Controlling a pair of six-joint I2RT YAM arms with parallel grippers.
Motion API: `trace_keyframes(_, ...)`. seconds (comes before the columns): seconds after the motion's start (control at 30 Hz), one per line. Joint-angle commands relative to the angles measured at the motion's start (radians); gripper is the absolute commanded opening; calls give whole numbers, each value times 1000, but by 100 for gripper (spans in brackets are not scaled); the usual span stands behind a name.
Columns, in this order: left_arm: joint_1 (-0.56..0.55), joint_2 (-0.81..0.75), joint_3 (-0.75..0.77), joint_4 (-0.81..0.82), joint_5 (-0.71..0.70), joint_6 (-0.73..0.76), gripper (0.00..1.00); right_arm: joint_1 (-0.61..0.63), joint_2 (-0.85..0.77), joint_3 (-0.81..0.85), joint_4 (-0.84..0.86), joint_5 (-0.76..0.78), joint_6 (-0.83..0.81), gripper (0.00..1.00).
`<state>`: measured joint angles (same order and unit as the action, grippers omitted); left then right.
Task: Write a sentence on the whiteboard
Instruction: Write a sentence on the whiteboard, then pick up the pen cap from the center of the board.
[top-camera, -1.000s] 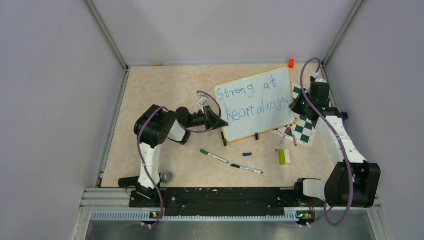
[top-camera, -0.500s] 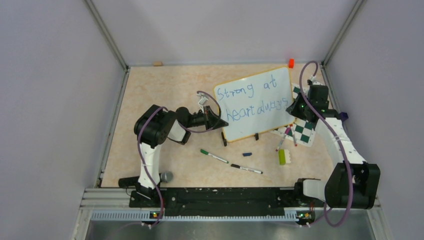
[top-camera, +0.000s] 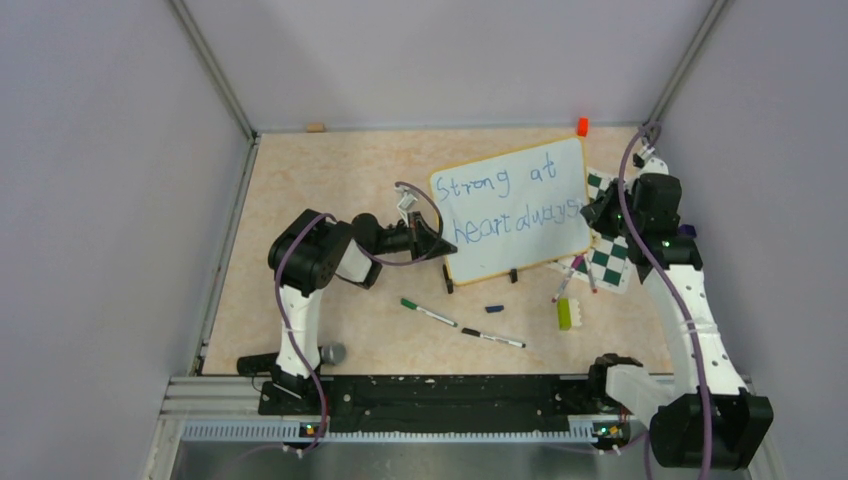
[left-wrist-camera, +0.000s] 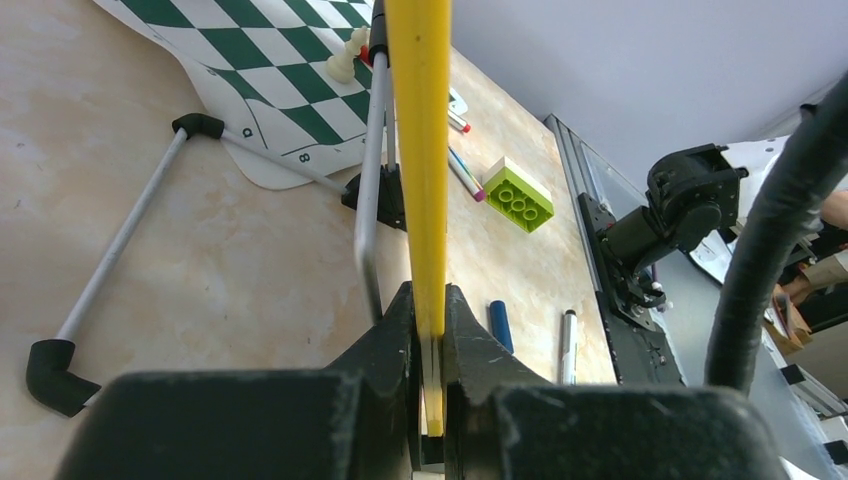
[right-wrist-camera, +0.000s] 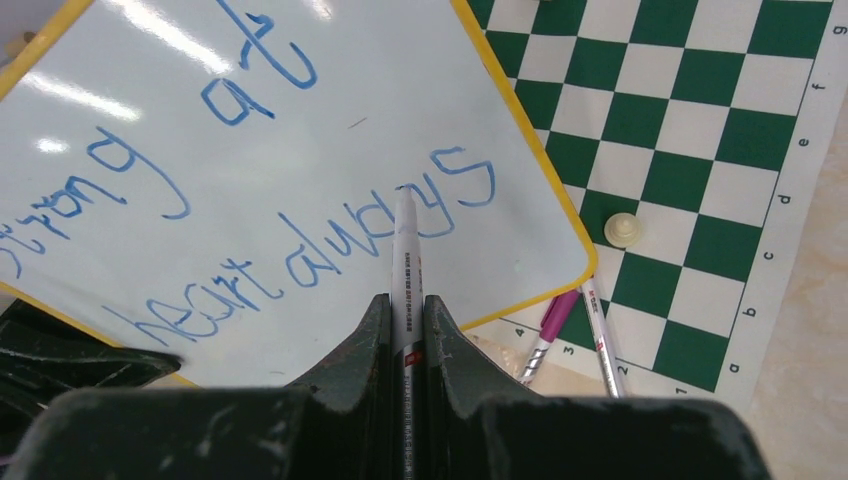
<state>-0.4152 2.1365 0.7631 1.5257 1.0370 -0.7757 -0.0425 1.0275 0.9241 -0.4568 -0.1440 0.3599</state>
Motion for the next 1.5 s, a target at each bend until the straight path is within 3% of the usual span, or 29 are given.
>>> trace_keyframes(0.0,-17,-12,24,94,113,14,0,-7,-41,43,5,3,-1,0)
trace_keyframes(0.3,21,-91,71,70,148,-22,0,-7,-46,35,13,-28,-1,0)
trace_keyframes(0.53,28,-153,110,-73,170,13,0,-7,-46,30,20,-47,0,0)
trace_keyframes(0.67,45,-159,125,-62,180,-18,0,-7,-50,31,23,-53,1,0)
trace_keyframes(0.87,84,-147,113,93,201,-122,0,-7,-58,30,25,-68,0,0)
trace_keyframes(1.47,168,-222,-14,85,261,-63,0,-7,-123,17,49,-106,23,0)
